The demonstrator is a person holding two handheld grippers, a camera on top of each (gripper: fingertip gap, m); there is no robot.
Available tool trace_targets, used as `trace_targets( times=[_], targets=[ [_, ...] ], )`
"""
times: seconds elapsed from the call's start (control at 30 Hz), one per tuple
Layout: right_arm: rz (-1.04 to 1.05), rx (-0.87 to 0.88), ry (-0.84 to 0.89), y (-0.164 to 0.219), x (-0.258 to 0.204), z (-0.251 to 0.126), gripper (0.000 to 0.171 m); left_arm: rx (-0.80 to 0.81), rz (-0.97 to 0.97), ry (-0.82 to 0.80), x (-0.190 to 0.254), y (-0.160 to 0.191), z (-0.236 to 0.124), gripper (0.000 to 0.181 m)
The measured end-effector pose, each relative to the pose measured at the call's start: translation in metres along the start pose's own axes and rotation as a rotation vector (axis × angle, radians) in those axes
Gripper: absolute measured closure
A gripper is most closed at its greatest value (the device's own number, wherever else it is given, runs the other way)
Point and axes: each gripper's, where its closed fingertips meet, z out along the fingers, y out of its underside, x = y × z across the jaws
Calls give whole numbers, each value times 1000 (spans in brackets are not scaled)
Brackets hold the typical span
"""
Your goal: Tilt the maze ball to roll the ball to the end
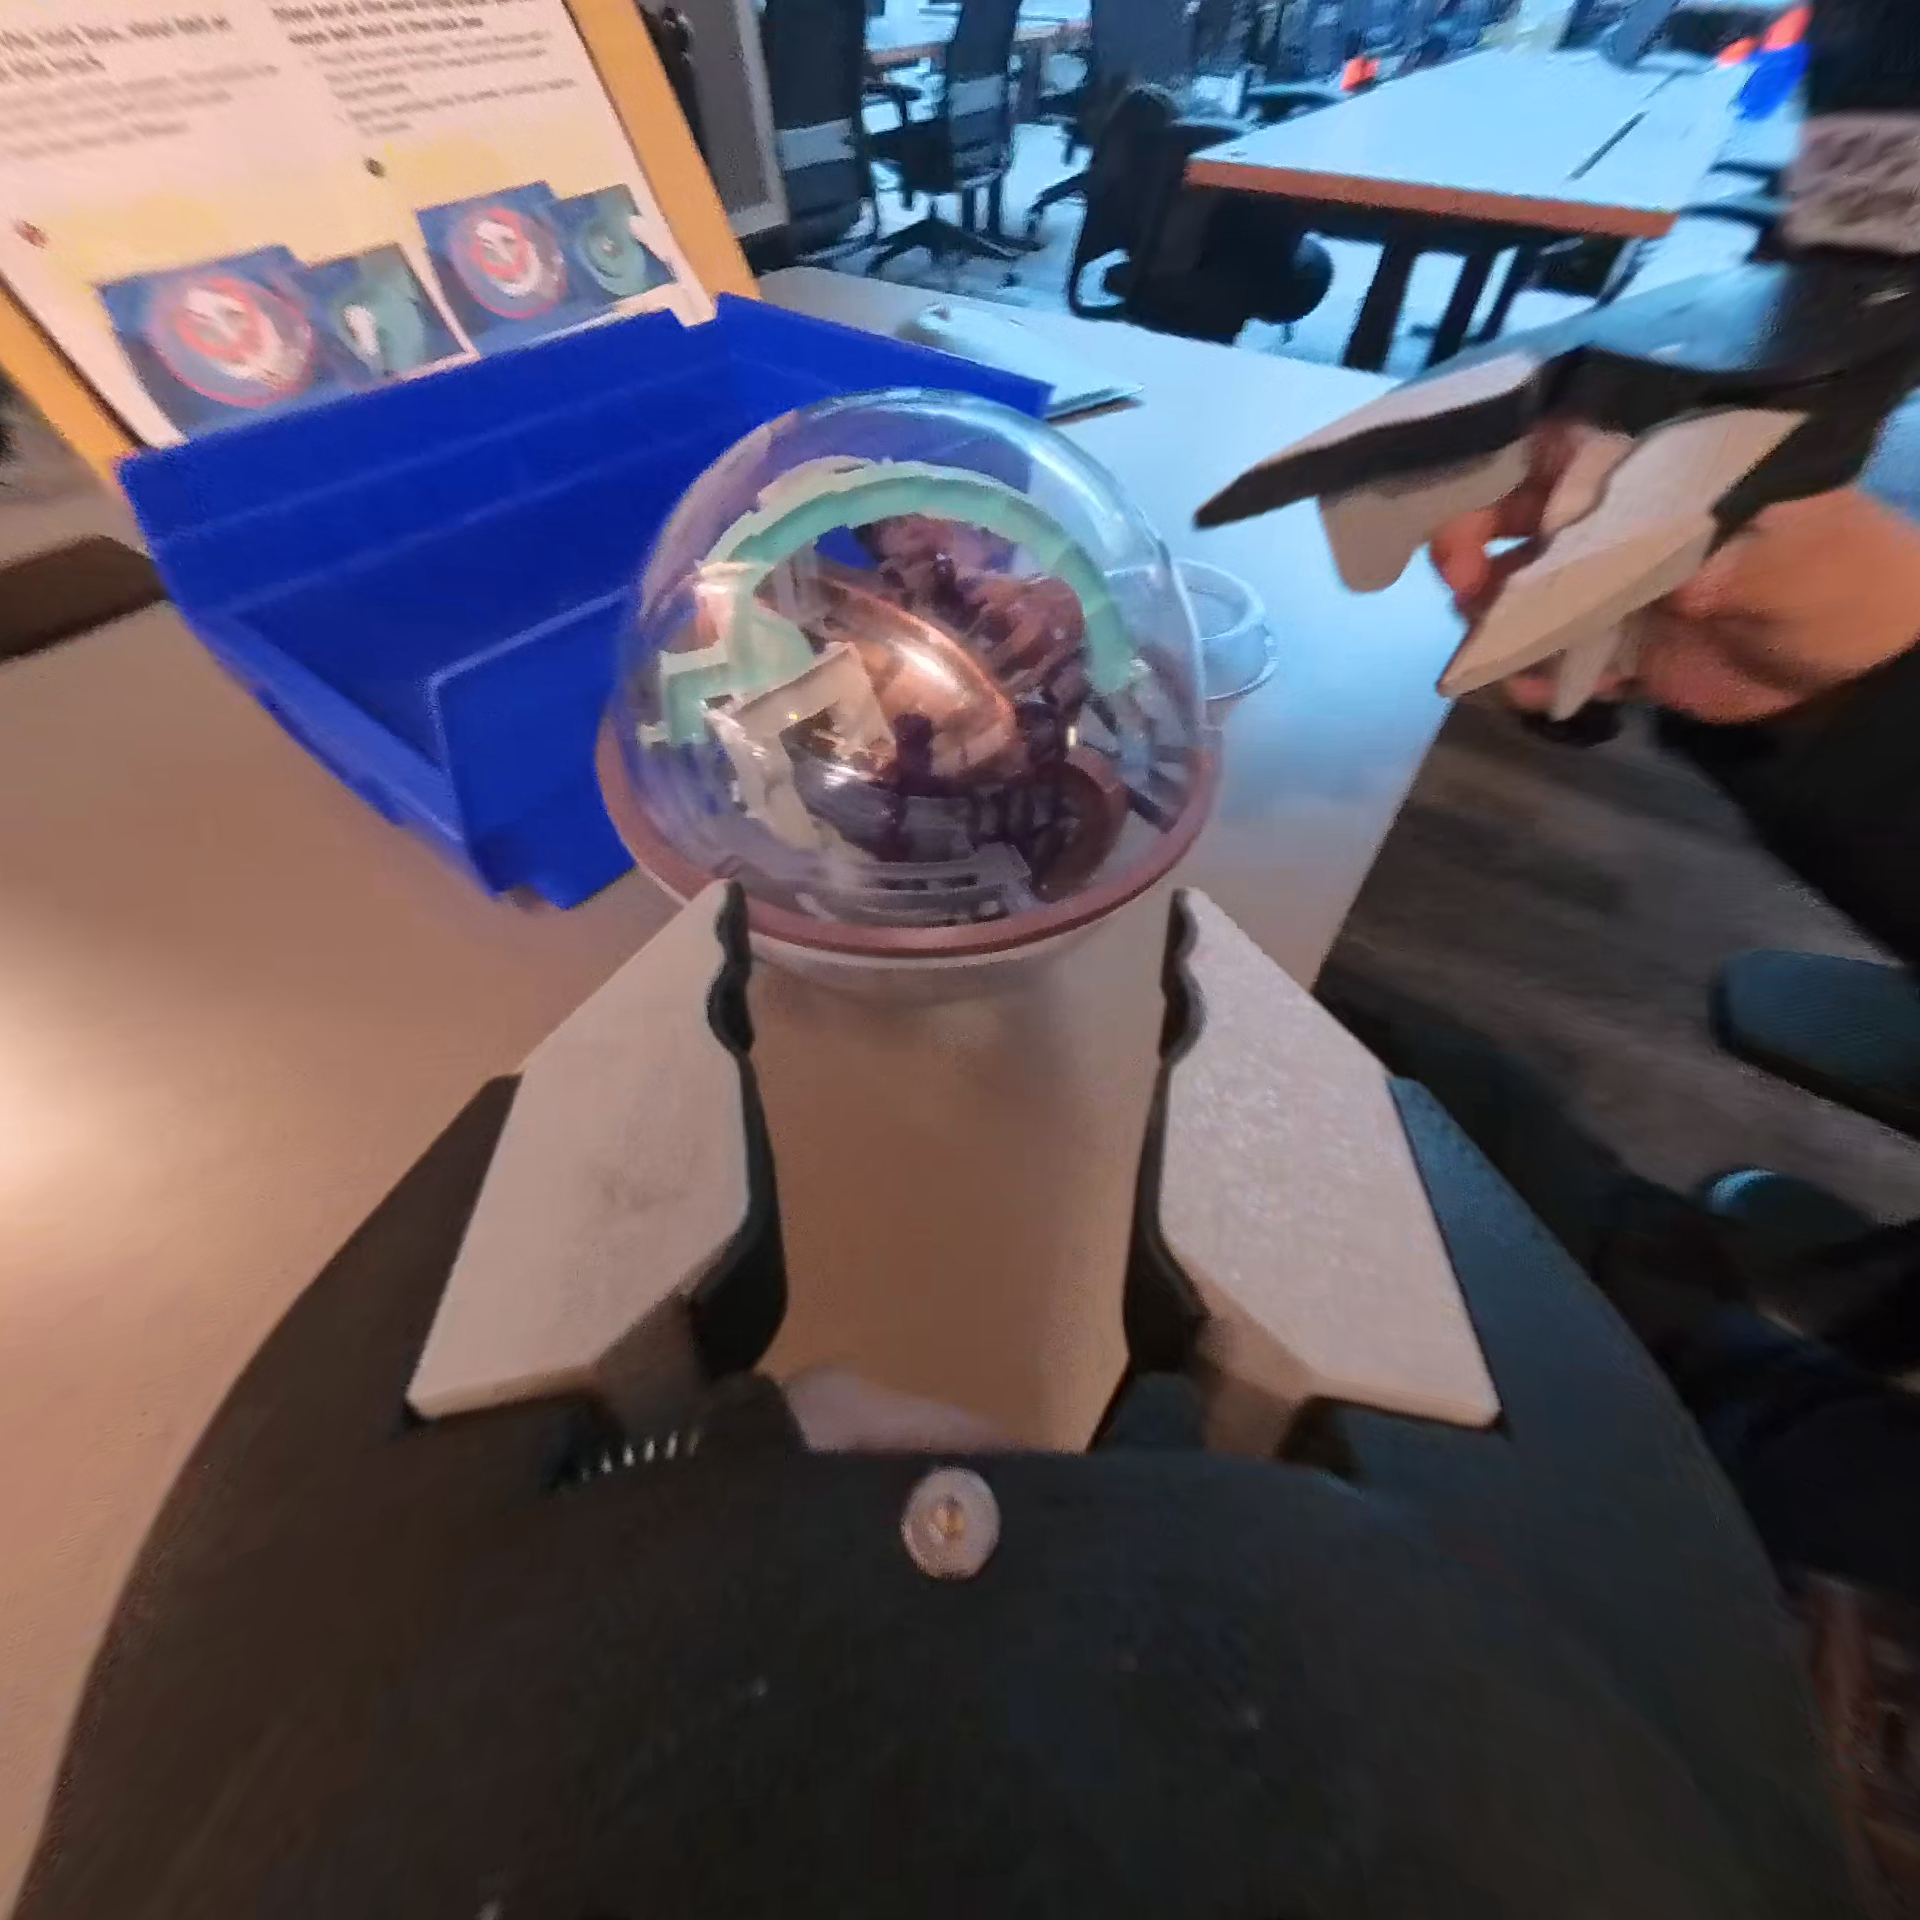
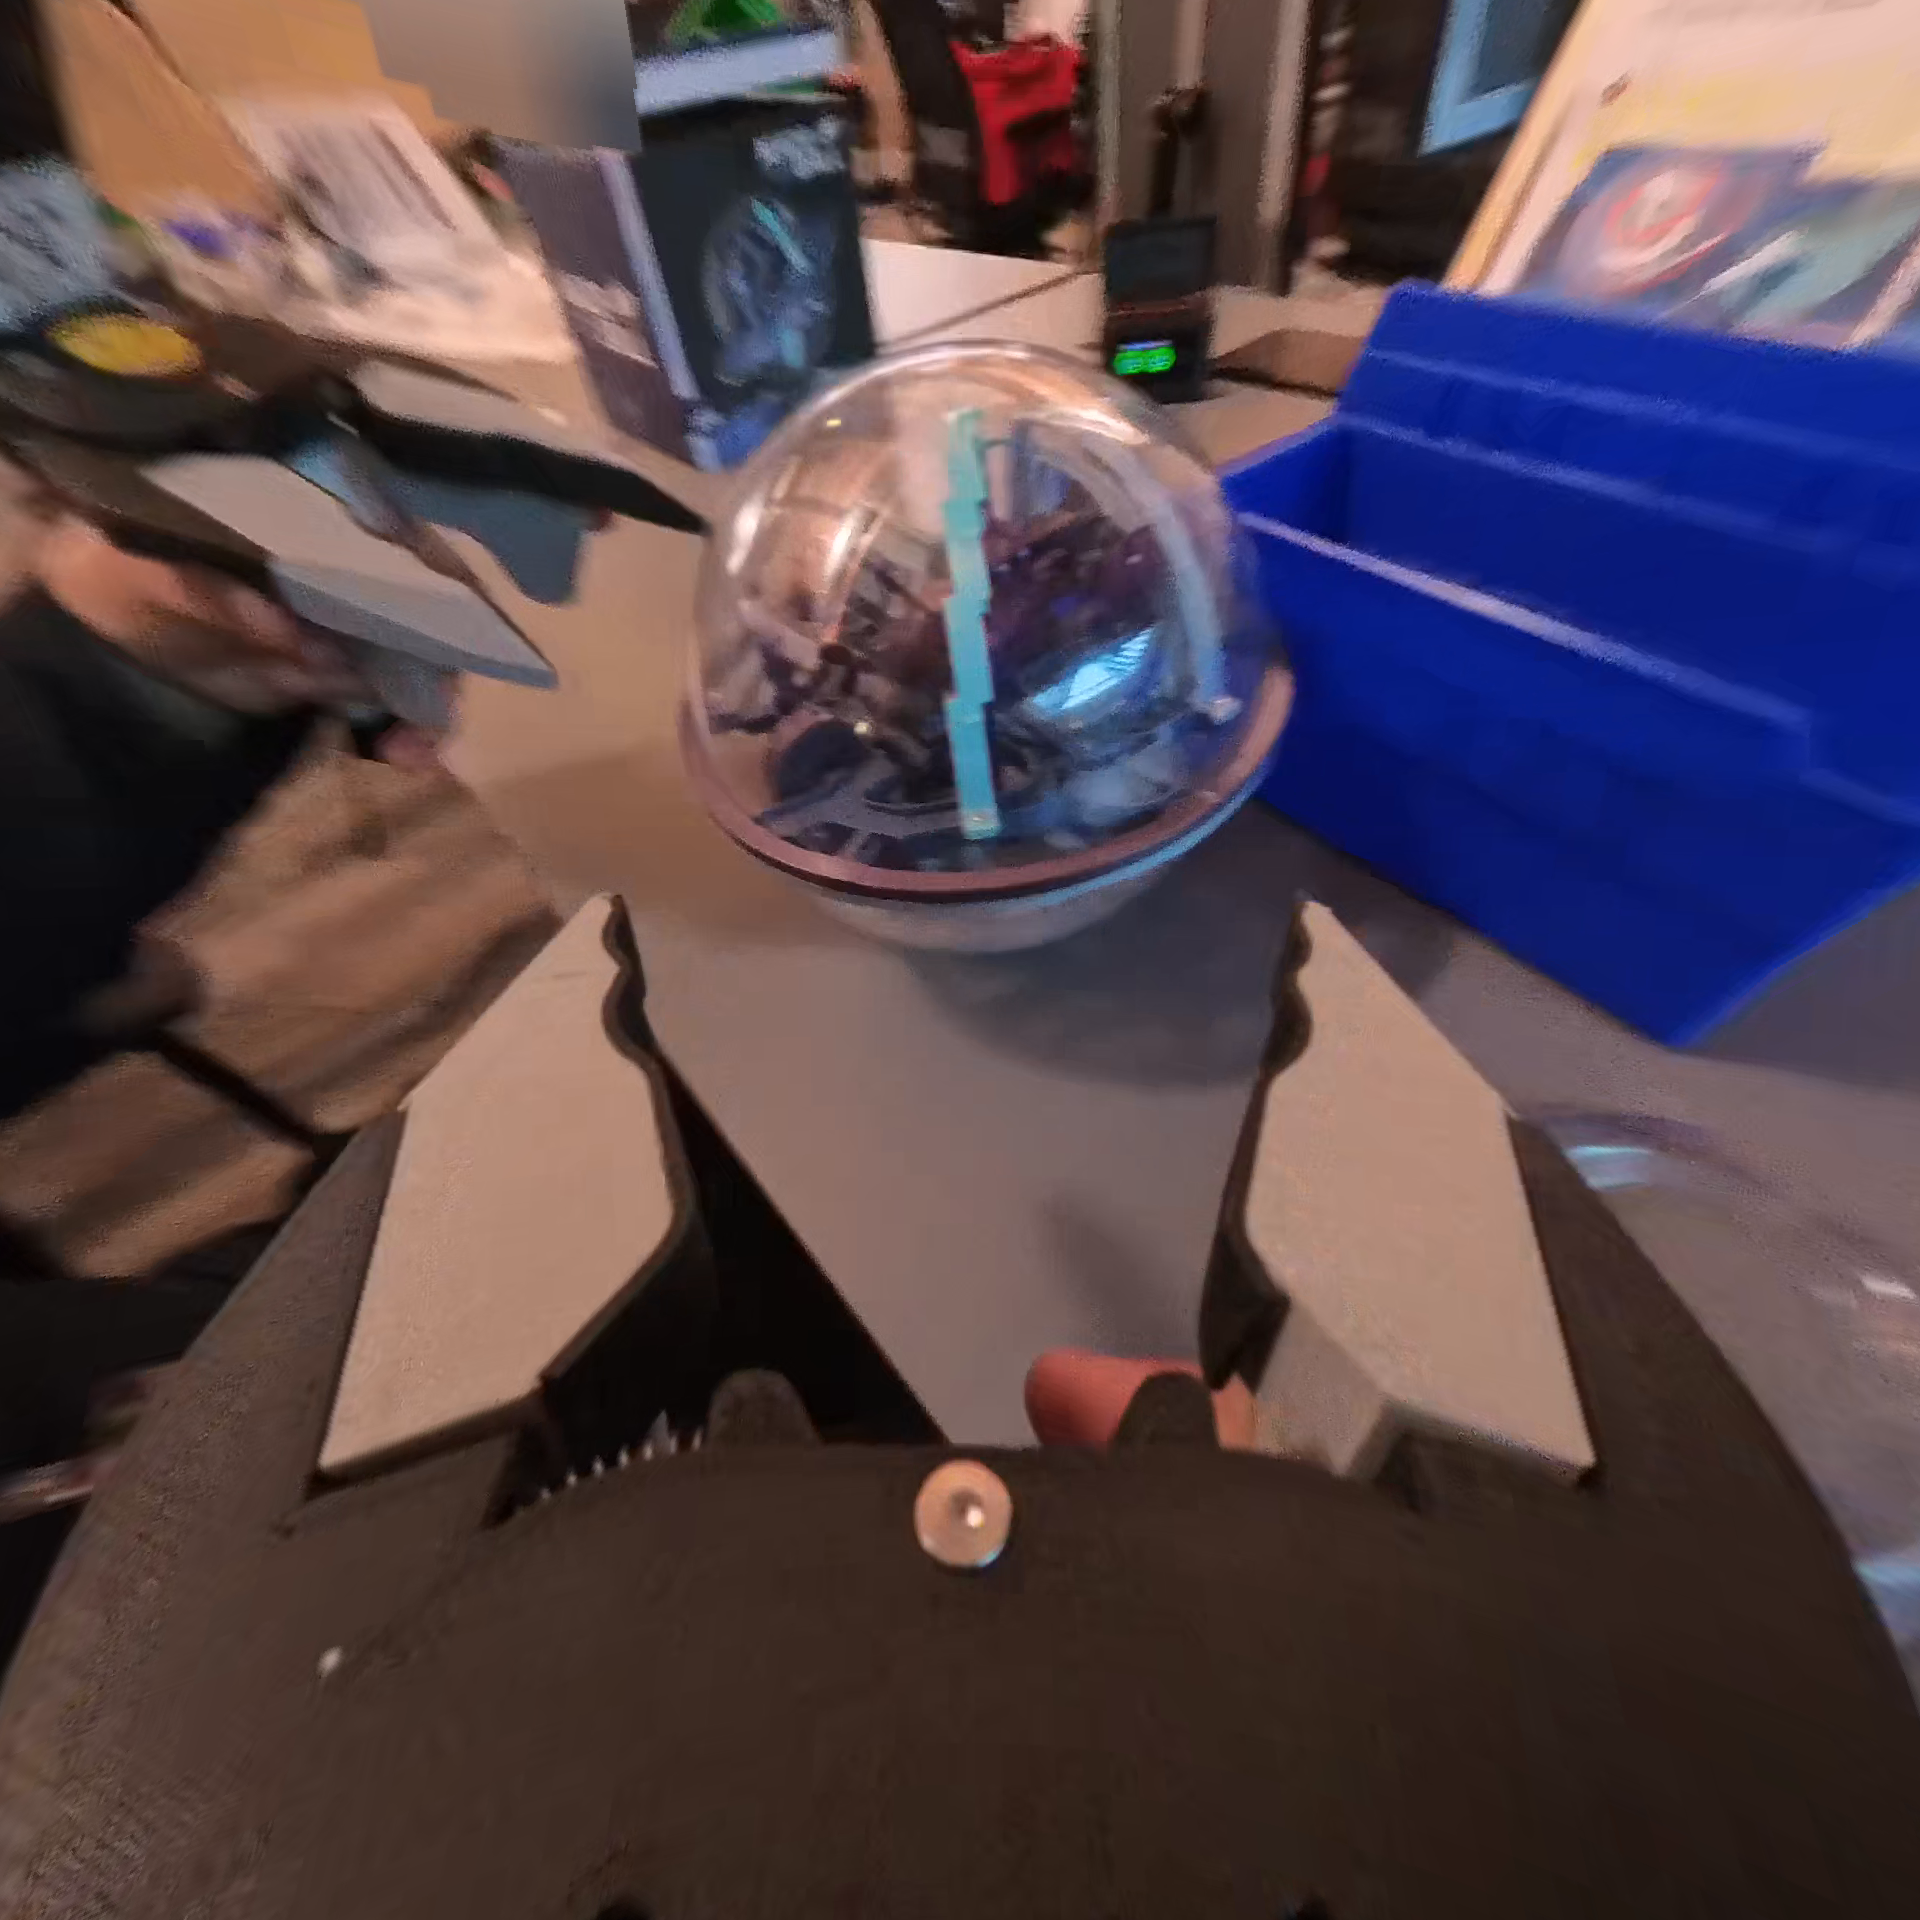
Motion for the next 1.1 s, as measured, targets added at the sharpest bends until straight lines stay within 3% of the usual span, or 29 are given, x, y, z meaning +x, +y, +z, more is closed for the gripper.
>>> trace_targets(
  times=[0.07,0.23,0.47,0.57,0.7,0.77,0.83,0.9,1.0,1.1],
  targets=[
    [121,-2,-118,6,-3,6,45,-11,-22,24,-2,3,4,93],
    [247,-18,-243,16,0,28,33,12,-139,148,0,0,20,87],
    [482,34,-434,2,3,52,41,17,-344,251,-16,17,37,92],
    [458,-14,-431,14,0,63,45,15,-412,297,-18,22,40,90],
    [276,-111,-377,27,-7,58,50,3,-293,296,-10,25,35,94],
    [167,-176,-340,37,-10,51,47,8,-209,291,-3,22,28,107],
    [128,-178,-318,33,-10,41,44,63,-242,334,3,7,16,127],
    [172,-108,-339,15,-11,30,43,83,-313,336,-5,-1,9,107],
    [234,-54,-373,2,-11,22,40,82,-356,253,-27,6,14,97],
    [232,-98,-395,11,-18,24,35,55,-395,374,-8,14,25,91]
  ],
)
